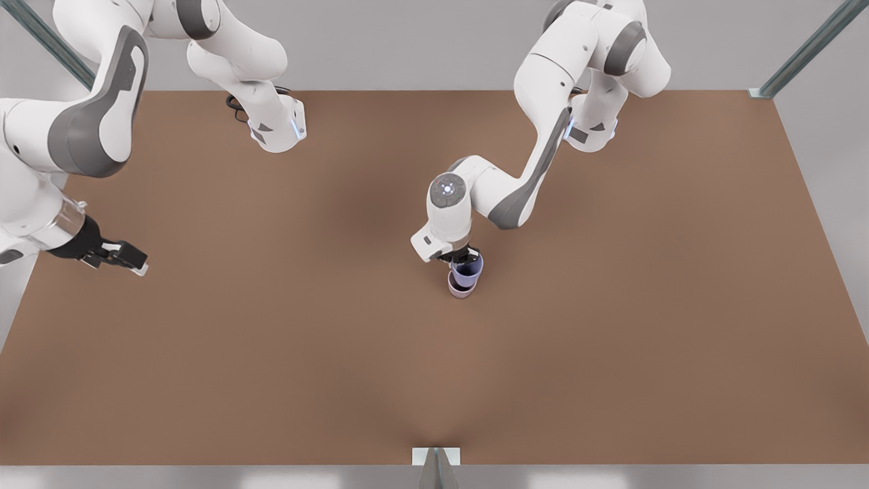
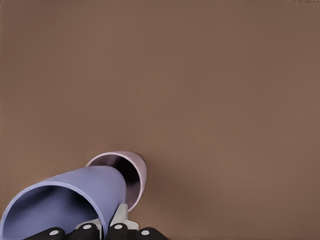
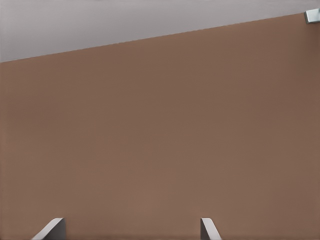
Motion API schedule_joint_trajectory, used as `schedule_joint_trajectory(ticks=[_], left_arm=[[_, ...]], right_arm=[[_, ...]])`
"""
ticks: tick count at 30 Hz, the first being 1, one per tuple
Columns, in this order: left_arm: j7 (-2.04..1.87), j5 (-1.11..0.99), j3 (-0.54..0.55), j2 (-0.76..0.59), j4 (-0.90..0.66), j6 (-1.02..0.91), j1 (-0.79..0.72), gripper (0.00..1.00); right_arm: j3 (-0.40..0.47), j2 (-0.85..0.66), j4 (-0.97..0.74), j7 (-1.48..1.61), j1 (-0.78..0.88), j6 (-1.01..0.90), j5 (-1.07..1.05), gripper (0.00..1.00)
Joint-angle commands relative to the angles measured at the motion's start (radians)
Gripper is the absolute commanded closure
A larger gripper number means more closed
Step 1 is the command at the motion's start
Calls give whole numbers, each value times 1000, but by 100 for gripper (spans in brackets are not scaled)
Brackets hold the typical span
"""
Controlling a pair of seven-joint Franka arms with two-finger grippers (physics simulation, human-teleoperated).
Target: Stack the cups, with the pink cup at the bottom and the purple cup at the top
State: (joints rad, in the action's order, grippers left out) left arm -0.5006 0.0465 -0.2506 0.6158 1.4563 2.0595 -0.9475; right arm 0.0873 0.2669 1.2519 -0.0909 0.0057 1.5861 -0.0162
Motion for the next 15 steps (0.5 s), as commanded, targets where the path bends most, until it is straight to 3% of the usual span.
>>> schedule_joint_trajectory(ticks=[1, 5, 7, 10, 15], left_arm=[[-173, 4, 1, 2, -1, 4, 1, 79], [-171, 12, 1, 16, -1, 19, 1, 78], [-165, 10, 1, 24, -1, 27, 1, 66], [-161, 9, 1, 28, -2, 34, 1, 60], [-162, 7, 1, 30, -2, 34, 1, 59]], right_arm=[[0, -2, 0, 16, -1, 0, -1, 0], [2, 5, 0, 16, -4, 3, -1, 0], [2, 6, 0, 16, -9, 2, -1, 0], [2, 6, 0, 17, -10, 8, 1, 0], [15, 6, 0, 16, -12, 5, -1, 0]])
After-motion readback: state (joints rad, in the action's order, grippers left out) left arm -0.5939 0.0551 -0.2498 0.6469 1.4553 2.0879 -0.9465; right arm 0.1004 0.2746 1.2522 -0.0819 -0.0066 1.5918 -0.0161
